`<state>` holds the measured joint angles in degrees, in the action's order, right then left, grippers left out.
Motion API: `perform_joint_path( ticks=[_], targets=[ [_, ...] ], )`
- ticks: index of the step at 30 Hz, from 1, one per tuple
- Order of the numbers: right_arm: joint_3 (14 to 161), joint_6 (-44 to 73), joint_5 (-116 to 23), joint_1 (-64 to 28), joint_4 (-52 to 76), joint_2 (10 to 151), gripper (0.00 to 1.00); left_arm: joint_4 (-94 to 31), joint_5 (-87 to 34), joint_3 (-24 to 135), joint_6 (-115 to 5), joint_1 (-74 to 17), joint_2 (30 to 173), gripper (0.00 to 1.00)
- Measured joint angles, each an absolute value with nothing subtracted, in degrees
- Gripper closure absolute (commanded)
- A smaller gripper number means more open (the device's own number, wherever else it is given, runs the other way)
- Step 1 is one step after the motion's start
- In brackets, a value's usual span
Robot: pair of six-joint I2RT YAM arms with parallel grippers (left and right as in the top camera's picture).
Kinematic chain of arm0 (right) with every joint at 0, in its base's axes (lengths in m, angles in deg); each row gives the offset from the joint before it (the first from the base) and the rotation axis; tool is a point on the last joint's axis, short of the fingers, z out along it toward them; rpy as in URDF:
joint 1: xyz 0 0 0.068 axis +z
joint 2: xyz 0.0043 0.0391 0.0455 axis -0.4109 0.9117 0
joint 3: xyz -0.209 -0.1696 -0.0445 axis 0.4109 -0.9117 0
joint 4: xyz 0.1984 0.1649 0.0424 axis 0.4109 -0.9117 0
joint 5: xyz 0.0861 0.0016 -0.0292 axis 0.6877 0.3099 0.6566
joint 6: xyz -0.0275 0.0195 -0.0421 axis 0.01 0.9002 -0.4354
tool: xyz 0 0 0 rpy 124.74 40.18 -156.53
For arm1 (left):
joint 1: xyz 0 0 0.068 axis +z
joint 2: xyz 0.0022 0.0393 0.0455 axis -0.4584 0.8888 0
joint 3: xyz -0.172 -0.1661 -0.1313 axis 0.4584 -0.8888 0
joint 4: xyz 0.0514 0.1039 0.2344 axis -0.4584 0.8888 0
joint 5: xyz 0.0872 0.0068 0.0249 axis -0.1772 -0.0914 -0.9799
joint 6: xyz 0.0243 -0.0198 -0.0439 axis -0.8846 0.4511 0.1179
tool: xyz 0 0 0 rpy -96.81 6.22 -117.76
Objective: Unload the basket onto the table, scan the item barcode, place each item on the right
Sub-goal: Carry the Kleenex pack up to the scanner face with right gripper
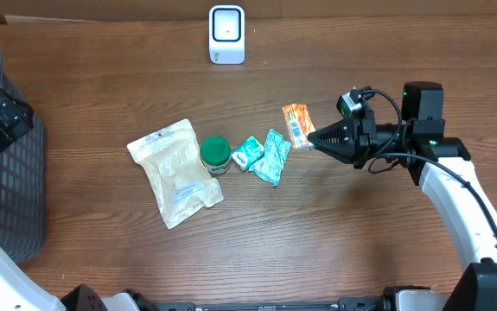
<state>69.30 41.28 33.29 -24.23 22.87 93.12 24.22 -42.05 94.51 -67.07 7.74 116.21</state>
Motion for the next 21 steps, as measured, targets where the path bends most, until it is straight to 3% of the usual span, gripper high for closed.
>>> perform_joint_path(
  ticks=[9,21],
  targets=[
    [69.3,41.54,30.53,-24.01,25.16,93.12,0.96,24.22,-42.05,94.51,-67.07,7.74,116.21,0.01],
    [70.22,31.81,2.08,-14.22,12.02,93.12,0.96,24.2,-42.05,94.51,-67.07,7.74,116.21,0.0]
  ],
)
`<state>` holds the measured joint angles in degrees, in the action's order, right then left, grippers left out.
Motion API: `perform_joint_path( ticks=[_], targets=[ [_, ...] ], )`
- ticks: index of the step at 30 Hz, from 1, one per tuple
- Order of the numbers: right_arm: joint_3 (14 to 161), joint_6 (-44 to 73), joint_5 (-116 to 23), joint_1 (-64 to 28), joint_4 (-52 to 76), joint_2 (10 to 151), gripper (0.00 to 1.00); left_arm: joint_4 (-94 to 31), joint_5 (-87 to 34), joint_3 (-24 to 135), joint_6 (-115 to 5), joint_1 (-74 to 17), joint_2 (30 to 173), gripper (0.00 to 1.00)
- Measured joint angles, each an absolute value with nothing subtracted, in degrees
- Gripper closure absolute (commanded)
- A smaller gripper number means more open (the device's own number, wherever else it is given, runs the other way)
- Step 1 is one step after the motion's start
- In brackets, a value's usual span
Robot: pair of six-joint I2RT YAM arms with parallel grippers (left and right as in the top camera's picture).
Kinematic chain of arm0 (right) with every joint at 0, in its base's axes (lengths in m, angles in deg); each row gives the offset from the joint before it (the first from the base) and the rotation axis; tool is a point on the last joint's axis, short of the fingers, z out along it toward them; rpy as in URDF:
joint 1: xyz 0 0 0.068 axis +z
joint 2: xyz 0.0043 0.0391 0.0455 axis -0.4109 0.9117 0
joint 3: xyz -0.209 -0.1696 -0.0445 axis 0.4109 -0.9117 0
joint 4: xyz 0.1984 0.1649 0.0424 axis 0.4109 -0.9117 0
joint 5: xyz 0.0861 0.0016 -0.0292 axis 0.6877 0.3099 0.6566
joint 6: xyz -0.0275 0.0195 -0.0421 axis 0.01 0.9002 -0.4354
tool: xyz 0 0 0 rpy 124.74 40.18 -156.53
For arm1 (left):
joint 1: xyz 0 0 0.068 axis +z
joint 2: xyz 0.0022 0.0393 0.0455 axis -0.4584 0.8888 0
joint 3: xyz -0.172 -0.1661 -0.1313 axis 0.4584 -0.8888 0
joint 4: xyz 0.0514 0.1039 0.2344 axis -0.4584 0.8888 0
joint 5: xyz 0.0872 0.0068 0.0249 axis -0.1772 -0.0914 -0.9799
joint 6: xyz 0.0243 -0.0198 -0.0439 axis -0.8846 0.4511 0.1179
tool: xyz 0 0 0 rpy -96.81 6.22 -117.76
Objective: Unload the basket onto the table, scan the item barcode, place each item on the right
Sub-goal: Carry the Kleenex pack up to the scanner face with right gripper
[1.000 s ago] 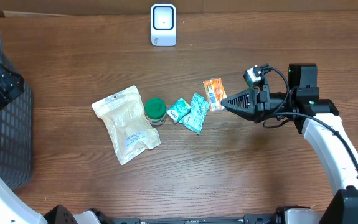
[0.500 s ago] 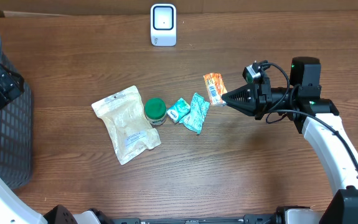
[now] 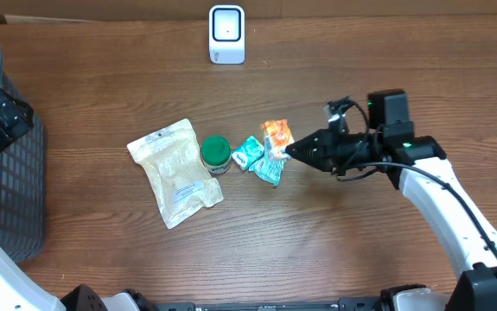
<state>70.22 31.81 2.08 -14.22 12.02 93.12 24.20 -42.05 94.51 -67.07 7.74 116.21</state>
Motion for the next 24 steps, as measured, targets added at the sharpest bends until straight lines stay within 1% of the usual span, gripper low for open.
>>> perform_joint_path(
  ticks=[4,7,11,14,17,24],
  targets=[
    [77.11,28.27,-6.27,-12.36,0.75,93.27,0.96,24.2,-42.05,94.51,-67.07,7.74,116.21,0.0],
    [88.67,24.71,-13.62,-11.03,-8.96,94.95,0.96,24.22,-42.05,94.51,-67.07,7.74,116.21,0.0],
    [104.95,21.21,-23.37,-8.75,-17.4,98.6,0.96,24.22,-42.05,94.51,-67.07,7.74,116.21,0.01],
    [115.92,19.88,-31.23,-7.0,-18.27,102.01,0.96,24.2,-42.05,94.51,-67.07,7.74,116.21,0.0],
    [124.01,18.92,-39.82,-5.45,-16.41,105.12,0.96,24.22,-42.05,94.51,-67.07,7.74,116.21,0.0],
    [127.42,14.15,-61.27,-0.14,-5.09,110.38,0.96,24.22,-42.05,94.51,-67.07,7.74,116.21,0.0]
  ],
)
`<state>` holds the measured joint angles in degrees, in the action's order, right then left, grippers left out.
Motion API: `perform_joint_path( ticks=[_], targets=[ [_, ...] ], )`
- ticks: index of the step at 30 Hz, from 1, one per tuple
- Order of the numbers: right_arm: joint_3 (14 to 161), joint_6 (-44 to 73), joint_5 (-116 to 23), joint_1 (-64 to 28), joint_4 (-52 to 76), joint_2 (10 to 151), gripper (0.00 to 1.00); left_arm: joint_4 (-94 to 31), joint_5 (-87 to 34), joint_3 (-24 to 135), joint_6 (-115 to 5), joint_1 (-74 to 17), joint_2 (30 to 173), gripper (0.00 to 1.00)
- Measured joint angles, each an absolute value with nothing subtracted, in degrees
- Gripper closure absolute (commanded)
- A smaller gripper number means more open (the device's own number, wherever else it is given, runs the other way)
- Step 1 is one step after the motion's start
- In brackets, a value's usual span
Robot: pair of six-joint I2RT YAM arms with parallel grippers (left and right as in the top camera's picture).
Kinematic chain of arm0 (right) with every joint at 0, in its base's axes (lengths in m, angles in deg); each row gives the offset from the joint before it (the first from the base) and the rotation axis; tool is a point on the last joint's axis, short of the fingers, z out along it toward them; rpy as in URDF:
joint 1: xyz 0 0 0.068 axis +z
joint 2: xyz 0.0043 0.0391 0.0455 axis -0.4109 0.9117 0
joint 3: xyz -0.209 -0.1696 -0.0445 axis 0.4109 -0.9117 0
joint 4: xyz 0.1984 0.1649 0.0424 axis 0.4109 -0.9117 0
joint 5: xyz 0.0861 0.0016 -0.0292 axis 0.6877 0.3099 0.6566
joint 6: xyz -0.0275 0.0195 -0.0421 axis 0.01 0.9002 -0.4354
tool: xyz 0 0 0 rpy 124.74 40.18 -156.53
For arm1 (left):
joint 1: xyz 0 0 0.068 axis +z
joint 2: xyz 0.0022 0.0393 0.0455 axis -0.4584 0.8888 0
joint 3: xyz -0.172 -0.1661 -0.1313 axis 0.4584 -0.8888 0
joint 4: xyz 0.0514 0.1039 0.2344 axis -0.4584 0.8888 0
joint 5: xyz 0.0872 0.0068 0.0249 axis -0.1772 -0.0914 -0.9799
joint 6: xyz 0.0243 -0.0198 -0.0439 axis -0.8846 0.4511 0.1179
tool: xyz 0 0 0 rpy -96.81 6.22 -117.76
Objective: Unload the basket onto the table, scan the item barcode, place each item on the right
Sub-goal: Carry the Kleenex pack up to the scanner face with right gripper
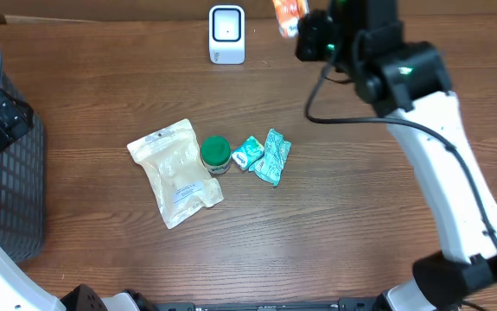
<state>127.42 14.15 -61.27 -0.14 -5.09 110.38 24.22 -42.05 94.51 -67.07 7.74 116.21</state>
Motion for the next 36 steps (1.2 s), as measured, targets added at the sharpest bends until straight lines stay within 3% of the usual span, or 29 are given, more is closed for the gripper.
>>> perform_joint_path(
  ticks=[9,21,36],
  targets=[
    [127.42,-3.22,-78.51,5.78,14.1,127.28,0.96,24.22,-42.05,94.51,-67.07,7.74,116.21,0.01],
    [127.4,-29.63,-84.22,5.89,47.8,144.59,0.96,24.24,-42.05,94.51,-67.07,7.74,116.21,0.0],
    [127.4,-42.52,-79.19,5.89,53.55,151.85,0.96,24.24,-42.05,94.51,-67.07,7.74,116.21,0.0]
  ],
)
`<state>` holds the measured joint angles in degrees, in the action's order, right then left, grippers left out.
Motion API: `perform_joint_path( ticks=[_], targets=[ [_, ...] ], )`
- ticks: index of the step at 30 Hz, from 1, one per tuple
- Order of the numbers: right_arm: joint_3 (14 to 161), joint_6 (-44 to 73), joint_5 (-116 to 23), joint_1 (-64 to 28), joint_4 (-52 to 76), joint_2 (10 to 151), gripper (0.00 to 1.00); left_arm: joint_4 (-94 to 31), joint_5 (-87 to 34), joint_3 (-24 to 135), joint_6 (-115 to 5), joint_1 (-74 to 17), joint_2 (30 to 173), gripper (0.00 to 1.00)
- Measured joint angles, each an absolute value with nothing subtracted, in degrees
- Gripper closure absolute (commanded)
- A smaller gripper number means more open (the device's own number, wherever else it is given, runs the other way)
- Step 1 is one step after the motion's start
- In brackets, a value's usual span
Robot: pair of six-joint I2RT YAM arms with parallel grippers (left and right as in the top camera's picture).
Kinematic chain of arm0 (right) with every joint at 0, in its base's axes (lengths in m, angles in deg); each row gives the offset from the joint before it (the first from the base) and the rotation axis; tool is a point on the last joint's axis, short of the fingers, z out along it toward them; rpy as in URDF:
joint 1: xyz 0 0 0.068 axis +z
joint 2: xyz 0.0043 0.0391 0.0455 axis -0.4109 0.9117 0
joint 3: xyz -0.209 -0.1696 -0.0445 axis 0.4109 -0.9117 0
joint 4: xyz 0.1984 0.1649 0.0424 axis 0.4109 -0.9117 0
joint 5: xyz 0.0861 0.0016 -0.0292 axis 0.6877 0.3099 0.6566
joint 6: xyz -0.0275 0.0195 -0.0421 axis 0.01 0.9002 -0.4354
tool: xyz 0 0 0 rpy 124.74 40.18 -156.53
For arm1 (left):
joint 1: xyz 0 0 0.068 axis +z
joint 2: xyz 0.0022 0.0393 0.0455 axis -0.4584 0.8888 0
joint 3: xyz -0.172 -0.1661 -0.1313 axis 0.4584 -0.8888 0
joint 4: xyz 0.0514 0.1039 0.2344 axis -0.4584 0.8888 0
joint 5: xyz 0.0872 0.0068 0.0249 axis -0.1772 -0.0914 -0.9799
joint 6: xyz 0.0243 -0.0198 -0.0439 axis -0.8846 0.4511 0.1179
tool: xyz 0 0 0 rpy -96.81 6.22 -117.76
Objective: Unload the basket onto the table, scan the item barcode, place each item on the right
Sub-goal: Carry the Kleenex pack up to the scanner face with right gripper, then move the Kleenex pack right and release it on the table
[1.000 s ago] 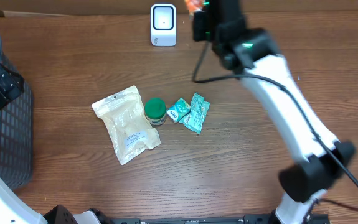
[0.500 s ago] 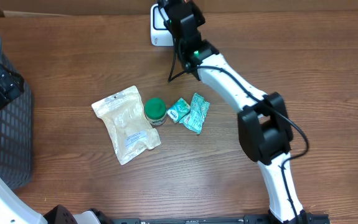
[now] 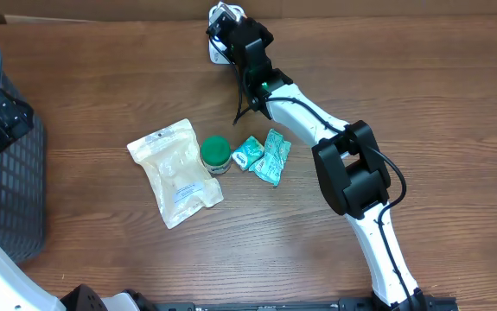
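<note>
My right arm [image 3: 291,99] reaches across the table to the white barcode scanner [image 3: 216,53] at the back centre. My right gripper [image 3: 231,30] hangs right over the scanner and covers most of it. Its fingers are hidden under the wrist, so whether they are open or shut does not show. The orange packet is hidden from the overhead view. My left gripper sits at the far left over the basket, its fingers unclear.
On the table lie a beige pouch [image 3: 175,171], a green-lidded jar [image 3: 215,153] and two teal packets [image 3: 264,155]. A dark mesh basket [image 3: 10,207] stands at the left edge.
My right gripper was to the right of the scanner at the back edge with the orange packet in it. Now it is over the scanner, and the packet no longer shows.
My right gripper first held the orange packet low at the table's right. It then stood nearer the teal packets with it. Later it held the packet high at the back edge. Now it covers the scanner. The left arm stayed still.
</note>
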<state>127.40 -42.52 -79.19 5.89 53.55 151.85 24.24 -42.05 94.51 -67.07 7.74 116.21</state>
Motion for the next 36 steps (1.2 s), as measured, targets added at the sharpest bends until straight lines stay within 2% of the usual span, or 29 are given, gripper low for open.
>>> perform_joint_path(
  ticks=[14,20,23,28,36],
  targets=[
    [127.4,-43.0,-78.51,5.89,51.32,151.85,0.96,24.22,-42.05,94.51,-67.07,7.74,116.21,0.0],
    [127.38,-35.53,-77.64,6.09,46.06,149.88,0.96,24.24,-42.05,94.51,-67.07,7.74,116.21,0.01],
    [127.27,-28.82,-75.39,6.31,36.83,144.9,0.96,24.24,-42.02,94.51,-67.07,7.74,116.21,0.01],
    [127.25,-15.05,-68.7,6.48,15.76,128.66,0.96,24.24,-42.02,94.51,-67.07,7.74,116.21,0.0],
    [128.8,5.89,-64.06,0.95,-24.39,103.13,0.96,24.24,-42.05,94.48,-67.07,7.74,116.21,0.01]
  ],
)
